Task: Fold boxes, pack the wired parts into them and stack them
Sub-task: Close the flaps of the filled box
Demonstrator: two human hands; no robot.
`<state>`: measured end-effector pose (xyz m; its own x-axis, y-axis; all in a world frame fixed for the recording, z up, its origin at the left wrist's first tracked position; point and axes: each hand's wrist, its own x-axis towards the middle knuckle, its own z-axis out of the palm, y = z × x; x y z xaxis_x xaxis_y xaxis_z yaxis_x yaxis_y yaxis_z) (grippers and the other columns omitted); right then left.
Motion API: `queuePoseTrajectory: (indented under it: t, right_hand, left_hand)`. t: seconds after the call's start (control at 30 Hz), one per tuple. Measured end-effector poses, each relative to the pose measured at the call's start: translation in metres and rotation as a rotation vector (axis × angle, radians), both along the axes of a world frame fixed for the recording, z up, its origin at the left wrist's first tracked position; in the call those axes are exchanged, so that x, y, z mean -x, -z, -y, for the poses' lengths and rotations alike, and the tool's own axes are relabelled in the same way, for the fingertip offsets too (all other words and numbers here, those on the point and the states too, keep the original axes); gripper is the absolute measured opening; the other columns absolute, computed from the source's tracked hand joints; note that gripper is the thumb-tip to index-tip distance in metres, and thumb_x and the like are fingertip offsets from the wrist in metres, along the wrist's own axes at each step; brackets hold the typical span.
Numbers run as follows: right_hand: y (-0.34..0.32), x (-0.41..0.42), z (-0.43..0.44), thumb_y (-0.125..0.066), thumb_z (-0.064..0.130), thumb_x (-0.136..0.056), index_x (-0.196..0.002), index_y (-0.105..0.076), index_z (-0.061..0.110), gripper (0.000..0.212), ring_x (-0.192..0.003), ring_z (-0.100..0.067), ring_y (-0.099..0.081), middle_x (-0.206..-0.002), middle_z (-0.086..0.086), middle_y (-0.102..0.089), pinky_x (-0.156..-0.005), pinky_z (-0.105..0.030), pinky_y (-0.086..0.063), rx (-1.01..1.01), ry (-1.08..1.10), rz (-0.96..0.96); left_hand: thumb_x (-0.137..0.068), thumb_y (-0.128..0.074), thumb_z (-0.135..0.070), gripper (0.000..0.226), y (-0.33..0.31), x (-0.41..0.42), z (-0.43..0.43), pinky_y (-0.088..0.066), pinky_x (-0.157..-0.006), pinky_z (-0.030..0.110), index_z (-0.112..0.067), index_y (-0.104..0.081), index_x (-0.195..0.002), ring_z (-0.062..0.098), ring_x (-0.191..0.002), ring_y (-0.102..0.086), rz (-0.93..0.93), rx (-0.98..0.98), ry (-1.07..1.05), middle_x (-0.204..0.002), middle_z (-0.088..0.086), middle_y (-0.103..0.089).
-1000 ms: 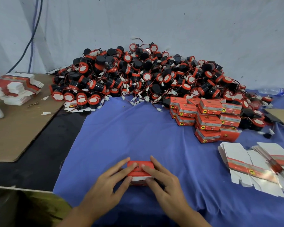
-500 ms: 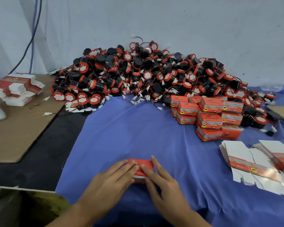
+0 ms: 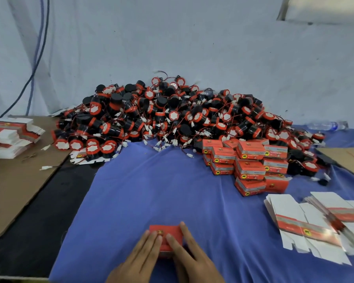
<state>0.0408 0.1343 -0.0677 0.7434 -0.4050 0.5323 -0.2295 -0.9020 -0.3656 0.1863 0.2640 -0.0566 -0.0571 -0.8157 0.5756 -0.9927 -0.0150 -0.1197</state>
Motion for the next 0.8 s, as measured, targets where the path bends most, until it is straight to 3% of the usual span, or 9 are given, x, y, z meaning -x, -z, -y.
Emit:
queuePoseTrajectory:
  t: [0.1,0.17,0.2,0.27,0.37,0.47,0.57,0.67,0.8]
  right_hand:
    - [0.004,-0.004,-0.008,-0.094,-0.004,-0.054,-0.119,-0.074,0.033,0.077,-0.085,0.001,-0.071,-0.11,-0.005,-0.073,-0.07,-0.01,-0.055,-0.207,0.098,0.163]
    - [0.003,-0.009,-0.015,-0.087,-0.006,-0.06,-0.109,-0.073,0.046,0.073,-0.07,0.002,-0.068,-0.091,0.009,-0.072,-0.066,-0.018,-0.058,-0.434,0.25,0.358]
    - [0.003,-0.012,-0.015,-0.082,-0.007,-0.064,-0.102,-0.071,0.047,0.067,-0.069,0.0,-0.069,-0.087,0.011,-0.073,-0.064,-0.021,-0.058,-0.536,0.314,0.429]
    - [-0.008,-0.018,-0.007,-0.075,-0.011,-0.069,-0.096,-0.07,0.043,0.06,-0.075,-0.001,-0.07,-0.091,0.009,-0.075,-0.068,-0.017,-0.057,-0.678,0.399,0.55]
    - [-0.043,-0.026,0.023,-0.069,-0.018,-0.075,-0.123,-0.059,0.032,0.071,-0.107,-0.005,-0.065,-0.119,0.012,-0.064,-0.087,-0.013,-0.052,-0.785,0.423,0.643]
    - [-0.084,-0.035,0.06,-0.065,-0.003,-0.087,-0.149,-0.039,0.034,0.076,-0.136,-0.009,-0.046,-0.144,0.017,-0.049,-0.113,-0.034,-0.041,-0.805,0.383,0.502]
    - [-0.119,-0.051,0.108,-0.053,0.001,-0.092,-0.158,-0.025,0.032,0.077,-0.151,-0.008,-0.021,-0.164,0.009,-0.024,-0.122,-0.038,-0.027,-0.709,0.313,0.392]
    - [-0.14,-0.074,0.162,-0.047,-0.001,-0.093,-0.16,-0.018,0.029,0.078,-0.153,-0.019,-0.02,-0.169,0.005,0.001,-0.116,-0.037,-0.037,-0.758,0.316,0.233]
    - [-0.14,-0.106,0.232,-0.048,0.0,-0.093,-0.16,-0.016,0.021,0.078,-0.151,-0.029,-0.024,-0.169,-0.007,0.002,-0.106,-0.033,-0.043,-0.685,0.383,0.06]
  left_hand:
    - [-0.109,-0.032,-0.034,0.05,0.001,0.006,0.005,-0.036,-0.101,0.007,-0.01,-0.075,-0.116,-0.014,-0.134,-0.036,-0.522,0.212,-0.031,-0.141,0.0,-0.057]
    - [-0.093,-0.07,-0.019,0.014,0.004,0.013,0.016,-0.044,-0.089,0.003,-0.025,-0.082,-0.097,-0.018,-0.112,-0.052,-0.721,0.353,-0.134,-0.121,0.006,-0.073]
    - [-0.08,-0.082,-0.003,0.029,0.002,0.017,0.025,-0.045,-0.086,0.0,-0.029,-0.083,-0.093,-0.019,-0.105,-0.056,-0.835,0.356,-0.206,-0.113,0.001,-0.075]
    - [-0.069,-0.086,0.009,0.045,-0.003,0.023,0.049,-0.045,-0.086,0.0,-0.029,-0.083,-0.093,-0.02,-0.101,-0.059,-0.962,0.35,-0.226,-0.11,-0.009,-0.075]
    - [-0.079,-0.081,0.001,0.036,-0.034,0.026,0.094,-0.042,-0.088,-0.001,-0.028,-0.08,-0.101,-0.019,-0.106,-0.058,-1.048,0.375,-0.158,-0.114,-0.014,-0.071]
    - [-0.093,-0.069,-0.008,0.032,-0.065,0.021,0.143,-0.045,-0.086,0.005,-0.031,-0.071,-0.115,-0.011,-0.108,-0.061,-1.185,0.348,-0.035,-0.116,-0.02,-0.068]
    - [-0.099,-0.06,-0.008,0.033,-0.093,0.006,0.193,-0.05,-0.093,0.013,-0.026,-0.066,-0.126,-0.005,-0.113,-0.061,-1.279,0.304,0.043,-0.12,-0.014,-0.069]
    - [-0.099,-0.055,-0.005,0.038,-0.109,-0.02,0.246,-0.048,-0.099,0.018,-0.021,-0.064,-0.132,0.003,-0.118,-0.06,-1.273,0.232,0.054,-0.127,-0.008,-0.067]
    - [-0.092,-0.053,0.005,0.045,-0.114,-0.055,0.316,-0.048,-0.105,0.028,-0.015,-0.066,-0.131,0.015,-0.119,-0.061,-1.205,0.161,0.036,-0.128,0.001,-0.067]
